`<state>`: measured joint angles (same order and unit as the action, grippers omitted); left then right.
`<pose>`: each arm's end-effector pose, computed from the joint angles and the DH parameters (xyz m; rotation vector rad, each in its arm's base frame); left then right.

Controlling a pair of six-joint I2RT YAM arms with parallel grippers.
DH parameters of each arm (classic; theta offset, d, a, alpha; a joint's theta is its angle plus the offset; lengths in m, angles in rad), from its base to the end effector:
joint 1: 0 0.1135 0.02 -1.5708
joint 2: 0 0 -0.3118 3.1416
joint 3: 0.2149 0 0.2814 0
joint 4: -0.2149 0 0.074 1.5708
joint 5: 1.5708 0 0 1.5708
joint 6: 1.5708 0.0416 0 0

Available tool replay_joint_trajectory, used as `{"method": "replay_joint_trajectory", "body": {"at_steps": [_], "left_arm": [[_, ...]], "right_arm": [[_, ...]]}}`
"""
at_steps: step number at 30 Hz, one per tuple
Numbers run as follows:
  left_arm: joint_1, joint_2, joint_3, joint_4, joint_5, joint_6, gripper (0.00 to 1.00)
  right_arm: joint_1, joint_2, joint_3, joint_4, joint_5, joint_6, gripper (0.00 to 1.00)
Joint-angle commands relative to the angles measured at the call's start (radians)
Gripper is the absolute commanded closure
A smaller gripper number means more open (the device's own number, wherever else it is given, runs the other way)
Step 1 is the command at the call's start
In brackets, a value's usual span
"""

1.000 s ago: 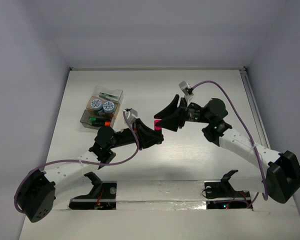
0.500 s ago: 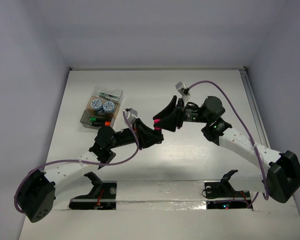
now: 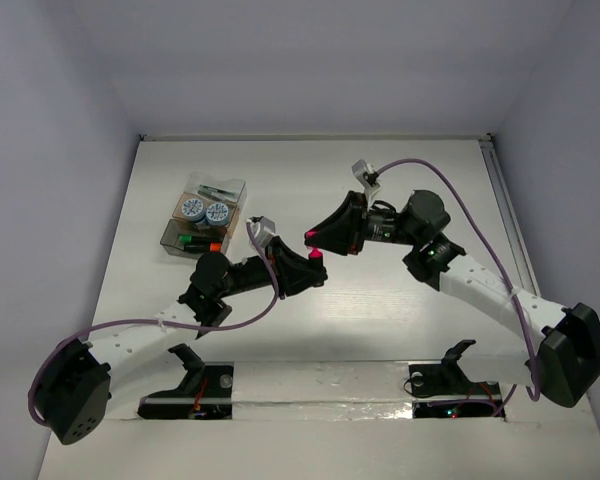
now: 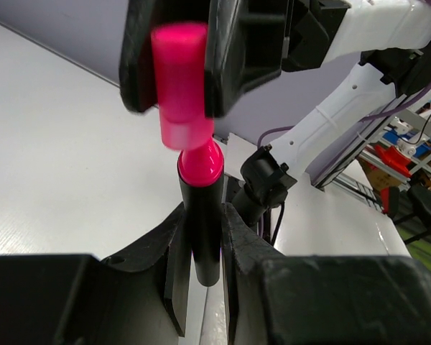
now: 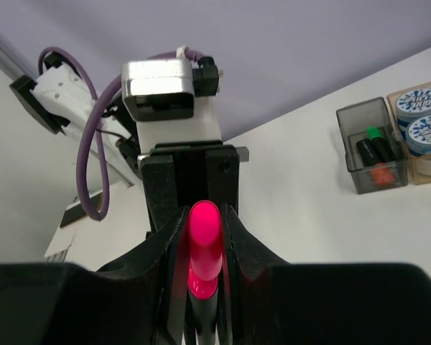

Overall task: Sort the stationery into containers
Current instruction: Close the pen cap on the pen.

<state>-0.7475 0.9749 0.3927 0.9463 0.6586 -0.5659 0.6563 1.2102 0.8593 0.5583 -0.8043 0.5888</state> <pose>0.1349 -0.1597 0.3086 0.7574 1.2320 -1.4986 0.2110 0.2004 0.3883 -0.8042 1.4160 1.5348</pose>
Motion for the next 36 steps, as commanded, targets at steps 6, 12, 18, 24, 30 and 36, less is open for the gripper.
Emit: {"method": "replay_joint_trajectory", "body": {"at_steps": [6, 12, 18, 24, 30, 36], "left_arm": [[-0.013, -0.033, 0.009, 0.046, 0.024, 0.02, 1.0], [-0.013, -0.044, 0.011, 0.031, 0.015, 0.031, 1.0], [-0.013, -0.039, 0.011, 0.035, 0.013, 0.028, 1.0], [-0.013, -0.019, 0.011, 0.049, 0.021, 0.017, 1.0], [-0.013, -0.019, 0.015, 0.048, 0.015, 0.02, 1.0], [-0.013, -0.019, 0.023, 0.035, 0.018, 0.026, 1.0]], "right_arm": [[0.005, -0.023, 0.112, -0.124, 0.045, -0.015, 1.0], [0.005, -0.032, 0.109, -0.176, 0.028, -0.03, 1.0], [0.005, -0.051, 0.095, -0.163, 0.007, -0.029, 1.0], [0.005, -0.078, 0.084, -0.132, 0.045, -0.004, 1.0], [0.005, -0.064, 0.098, -0.133, 0.025, 0.011, 1.0], [0.014, -0.061, 0.08, -0.136, 0.033, -0.004, 1.0]]}}
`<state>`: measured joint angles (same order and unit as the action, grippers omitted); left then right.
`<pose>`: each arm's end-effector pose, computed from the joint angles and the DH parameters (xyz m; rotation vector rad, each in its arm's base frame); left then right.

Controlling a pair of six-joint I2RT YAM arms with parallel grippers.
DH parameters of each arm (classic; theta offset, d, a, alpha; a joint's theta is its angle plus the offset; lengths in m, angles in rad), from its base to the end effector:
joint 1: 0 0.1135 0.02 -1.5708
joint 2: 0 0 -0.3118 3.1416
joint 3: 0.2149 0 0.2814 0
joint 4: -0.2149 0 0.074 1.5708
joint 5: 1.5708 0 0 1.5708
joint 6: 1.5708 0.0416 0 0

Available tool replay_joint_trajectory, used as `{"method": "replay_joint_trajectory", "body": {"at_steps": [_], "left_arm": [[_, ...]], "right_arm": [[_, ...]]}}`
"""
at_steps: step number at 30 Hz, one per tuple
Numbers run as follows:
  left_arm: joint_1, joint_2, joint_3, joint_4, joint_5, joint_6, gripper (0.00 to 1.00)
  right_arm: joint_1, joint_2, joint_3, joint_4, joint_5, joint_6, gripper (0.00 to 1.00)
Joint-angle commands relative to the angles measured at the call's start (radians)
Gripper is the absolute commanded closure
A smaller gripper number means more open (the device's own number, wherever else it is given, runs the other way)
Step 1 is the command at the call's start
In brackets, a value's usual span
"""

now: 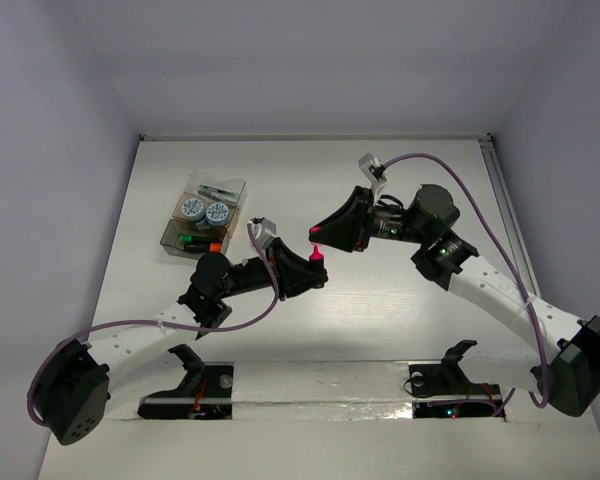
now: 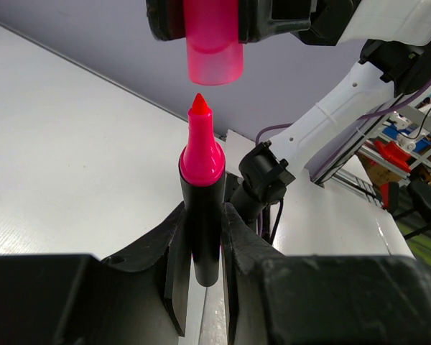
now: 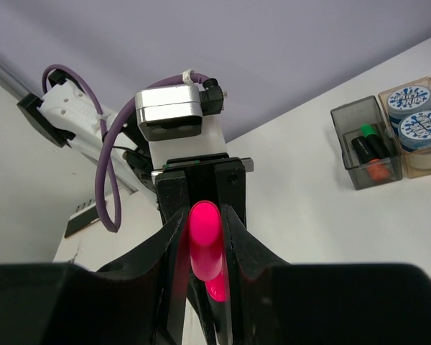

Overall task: Sort the stationery into containers
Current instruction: Close the pen cap on the pen.

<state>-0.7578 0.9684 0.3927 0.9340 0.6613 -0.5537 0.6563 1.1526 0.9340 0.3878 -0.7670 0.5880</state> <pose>0.1325 -0.1606 0.3085 0.7736 1.2291 -1.4986 0.2020 0.1920 0.4149 -0.7622 1.4632 1.5161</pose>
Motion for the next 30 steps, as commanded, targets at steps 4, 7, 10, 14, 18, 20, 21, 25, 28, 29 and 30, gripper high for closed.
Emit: {"method": "replay_joint_trajectory", "body": {"at_steps": [4, 7, 10, 14, 18, 20, 21, 25, 28, 29, 30], "left_arm": [[-0.003, -0.014, 0.021, 0.051, 0.014, 0.012, 1.0], [-0.003, -0.016, 0.021, 0.051, 0.017, 0.009, 1.0], [-0.003, -0.016, 0.021, 0.051, 0.014, 0.011, 1.0], [-0.003, -0.016, 0.023, 0.052, 0.014, 0.012, 1.0], [-0.003, -0.022, 0.018, 0.048, 0.009, 0.014, 1.0], [-0.003, -0.031, 0.018, 0.043, 0.004, 0.015, 1.0], [-0.003, -0.034, 0.02, 0.036, 0.004, 0.02, 1.0], [-0.003, -0.04, 0.024, 0.023, 0.0, 0.024, 1.0], [-0.003, -0.042, 0.023, 0.022, -0.002, 0.026, 1.0], [-0.003, -0.042, 0.024, 0.022, -0.002, 0.026, 1.0], [-0.003, -0.042, 0.026, 0.02, 0.0, 0.026, 1.0]], "right_arm": [[0.014, 0.012, 0.002, 0.043, -0.006, -0.001, 1.0], [0.023, 0.019, 0.002, 0.043, 0.005, -0.007, 1.0], [0.023, 0.027, 0.003, 0.045, 0.003, -0.008, 1.0], [0.023, 0.029, 0.0, 0.048, 0.006, -0.013, 1.0], [0.032, 0.027, -0.001, 0.048, -0.003, -0.013, 1.0], [0.032, 0.022, -0.004, 0.042, -0.006, -0.02, 1.0], [0.032, 0.021, -0.009, 0.039, -0.009, -0.022, 1.0], [0.042, 0.01, -0.029, 0.043, -0.025, -0.022, 1.0], [0.042, -0.005, -0.032, 0.028, -0.025, -0.03, 1.0], [0.042, -0.008, -0.032, 0.022, -0.023, -0.036, 1.0], [0.042, -0.011, -0.034, 0.016, -0.023, -0.039, 1.0]]}}
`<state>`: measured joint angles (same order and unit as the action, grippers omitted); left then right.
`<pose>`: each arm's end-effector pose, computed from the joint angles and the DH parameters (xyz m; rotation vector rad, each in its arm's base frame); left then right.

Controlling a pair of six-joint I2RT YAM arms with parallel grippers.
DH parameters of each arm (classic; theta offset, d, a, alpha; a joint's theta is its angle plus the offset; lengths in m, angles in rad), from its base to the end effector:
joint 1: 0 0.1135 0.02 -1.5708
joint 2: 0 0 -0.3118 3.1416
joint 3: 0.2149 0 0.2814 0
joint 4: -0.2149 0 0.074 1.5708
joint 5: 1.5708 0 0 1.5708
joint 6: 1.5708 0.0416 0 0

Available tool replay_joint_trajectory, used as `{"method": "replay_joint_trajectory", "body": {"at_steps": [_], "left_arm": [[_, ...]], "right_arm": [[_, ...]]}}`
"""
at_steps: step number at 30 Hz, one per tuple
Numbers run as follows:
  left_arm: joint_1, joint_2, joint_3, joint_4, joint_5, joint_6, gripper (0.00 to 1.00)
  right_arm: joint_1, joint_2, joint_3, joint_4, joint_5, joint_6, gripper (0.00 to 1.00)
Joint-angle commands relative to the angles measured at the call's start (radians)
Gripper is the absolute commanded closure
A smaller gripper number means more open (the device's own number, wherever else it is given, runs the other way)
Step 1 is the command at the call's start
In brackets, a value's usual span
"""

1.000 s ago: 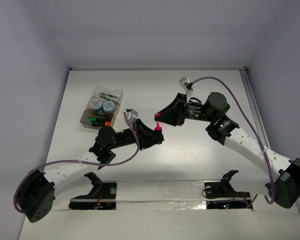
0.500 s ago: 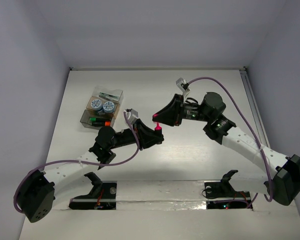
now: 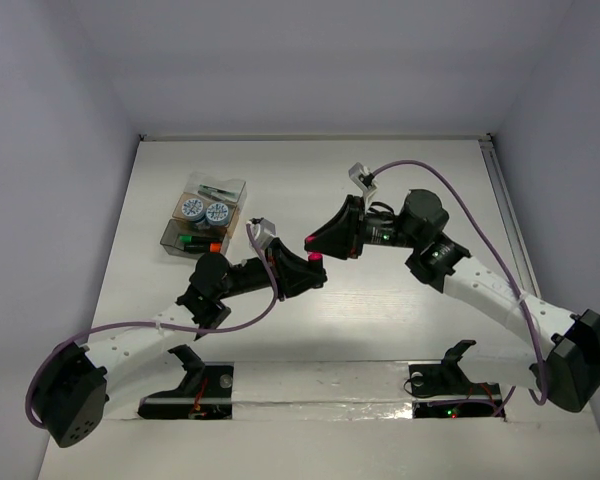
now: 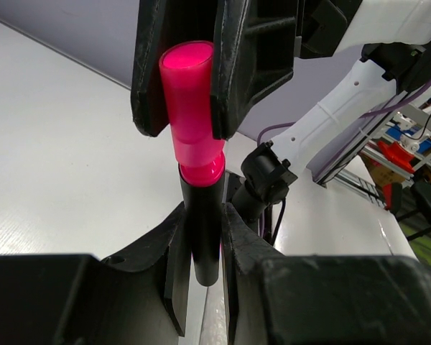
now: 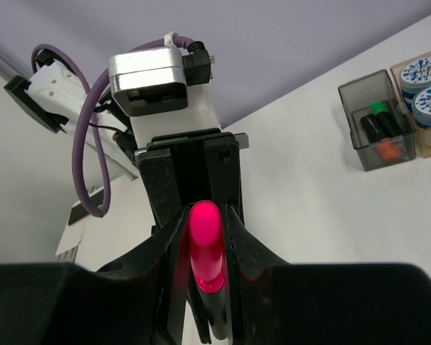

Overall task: Sort the stationery into containers
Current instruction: Close the pen cap on the pen.

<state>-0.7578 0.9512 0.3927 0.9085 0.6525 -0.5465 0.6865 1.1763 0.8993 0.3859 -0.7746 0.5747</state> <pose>0.1311 -0.1589 0.3093 0.7682 1.2359 -1.4888 0.2013 0.2026 0.3952 -0.7946 1.5158 1.5377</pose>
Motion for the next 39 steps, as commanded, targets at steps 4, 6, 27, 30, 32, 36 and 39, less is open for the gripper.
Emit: {"method": "replay_joint_trajectory", "body": {"at_steps": [4, 6, 27, 30, 32, 36, 39], "left_arm": [[-0.003, -0.023, 0.031, 0.043, 0.01, 0.022, 1.0], [-0.003, -0.022, 0.031, 0.043, 0.012, 0.022, 1.0], [-0.003, -0.034, 0.052, 0.021, 0.001, 0.037, 1.0], [-0.003, -0.029, 0.058, 0.018, 0.001, 0.043, 1.0], [-0.003, -0.029, 0.06, 0.013, 0.001, 0.045, 1.0], [-0.003, -0.042, 0.067, -0.017, -0.022, 0.059, 1.0], [-0.003, -0.057, 0.071, -0.032, -0.034, 0.069, 1.0]], "right_arm": [[0.011, -0.043, -0.005, 0.019, -0.02, -0.033, 1.0], [0.011, -0.052, -0.013, 0.025, -0.014, -0.033, 1.0], [0.022, -0.037, -0.079, 0.119, -0.091, -0.01, 1.0], [0.022, -0.038, -0.092, 0.119, -0.091, -0.007, 1.0], [0.022, -0.046, -0.097, 0.117, -0.084, -0.01, 1.0], [0.041, -0.064, -0.109, 0.114, -0.066, -0.009, 1.0], [0.064, -0.067, -0.141, 0.119, -0.049, -0.012, 1.0]]}}
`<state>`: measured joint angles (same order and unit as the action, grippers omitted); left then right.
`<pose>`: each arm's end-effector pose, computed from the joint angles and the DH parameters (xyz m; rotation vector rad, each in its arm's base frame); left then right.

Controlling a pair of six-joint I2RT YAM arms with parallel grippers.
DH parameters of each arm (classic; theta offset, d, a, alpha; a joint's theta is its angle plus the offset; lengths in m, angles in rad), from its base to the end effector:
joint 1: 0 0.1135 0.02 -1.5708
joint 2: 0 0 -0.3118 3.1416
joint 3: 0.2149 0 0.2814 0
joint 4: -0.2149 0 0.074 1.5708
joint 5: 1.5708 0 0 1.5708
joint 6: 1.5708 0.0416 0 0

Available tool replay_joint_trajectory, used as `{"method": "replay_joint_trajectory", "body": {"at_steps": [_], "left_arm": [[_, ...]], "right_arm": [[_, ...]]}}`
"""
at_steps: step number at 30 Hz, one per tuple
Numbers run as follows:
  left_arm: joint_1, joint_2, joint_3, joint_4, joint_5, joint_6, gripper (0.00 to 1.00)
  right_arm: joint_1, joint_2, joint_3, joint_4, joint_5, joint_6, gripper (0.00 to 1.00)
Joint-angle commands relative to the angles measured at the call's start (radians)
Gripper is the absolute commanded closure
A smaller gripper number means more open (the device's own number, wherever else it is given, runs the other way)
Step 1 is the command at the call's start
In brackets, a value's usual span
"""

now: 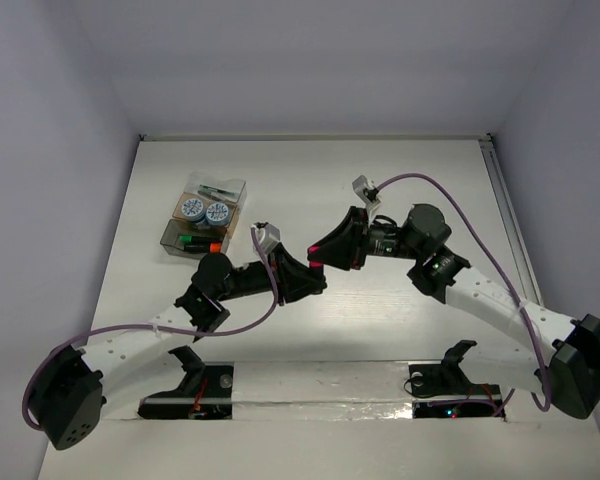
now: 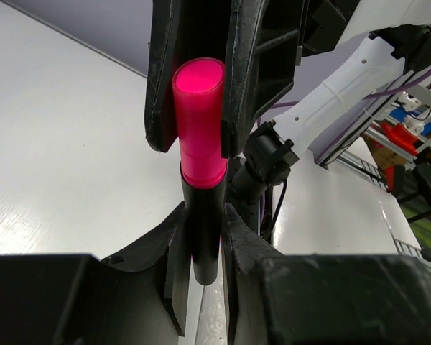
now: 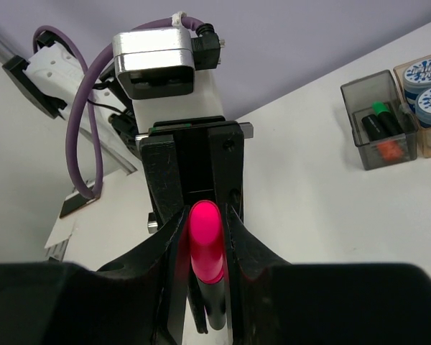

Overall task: Sort the stationery into containers
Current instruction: Close the pen cap on the pen.

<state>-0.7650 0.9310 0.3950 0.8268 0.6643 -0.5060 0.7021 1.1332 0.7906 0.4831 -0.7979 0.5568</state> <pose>0.1288 -0.1592 0.3054 0.8054 1.2752 -1.4709 0.1862 0.1965 0.3745 -0.8460 1.4622 1.5480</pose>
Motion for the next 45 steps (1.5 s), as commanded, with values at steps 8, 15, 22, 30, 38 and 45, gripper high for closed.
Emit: {"method": "replay_joint_trajectory", "body": {"at_steps": [8, 15, 22, 30, 38, 45], "left_arm": [[0.004, -0.07, 0.076, 0.035, -0.06, 0.04, 1.0], [0.023, -0.081, 0.087, 0.044, -0.063, 0.035, 1.0], [0.033, -0.078, 0.093, 0.067, -0.06, 0.03, 1.0], [0.062, -0.061, 0.096, 0.178, -0.019, -0.028, 1.0], [0.081, -0.084, 0.128, 0.167, -0.006, -0.028, 1.0], [0.11, -0.096, 0.153, 0.134, -0.015, -0.014, 1.0]], "right_arm": [[0.069, -0.046, -0.116, 0.025, 0.003, -0.002, 1.0], [0.079, -0.049, -0.188, 0.092, -0.004, 0.023, 1.0], [0.1, -0.047, -0.238, 0.092, 0.005, 0.005, 1.0], [0.119, 0.019, -0.341, 0.345, -0.056, 0.083, 1.0], [0.137, 0.063, -0.356, 0.45, -0.08, 0.132, 1.0], [0.146, 0.045, -0.37, 0.385, -0.09, 0.132, 1.0]]}}
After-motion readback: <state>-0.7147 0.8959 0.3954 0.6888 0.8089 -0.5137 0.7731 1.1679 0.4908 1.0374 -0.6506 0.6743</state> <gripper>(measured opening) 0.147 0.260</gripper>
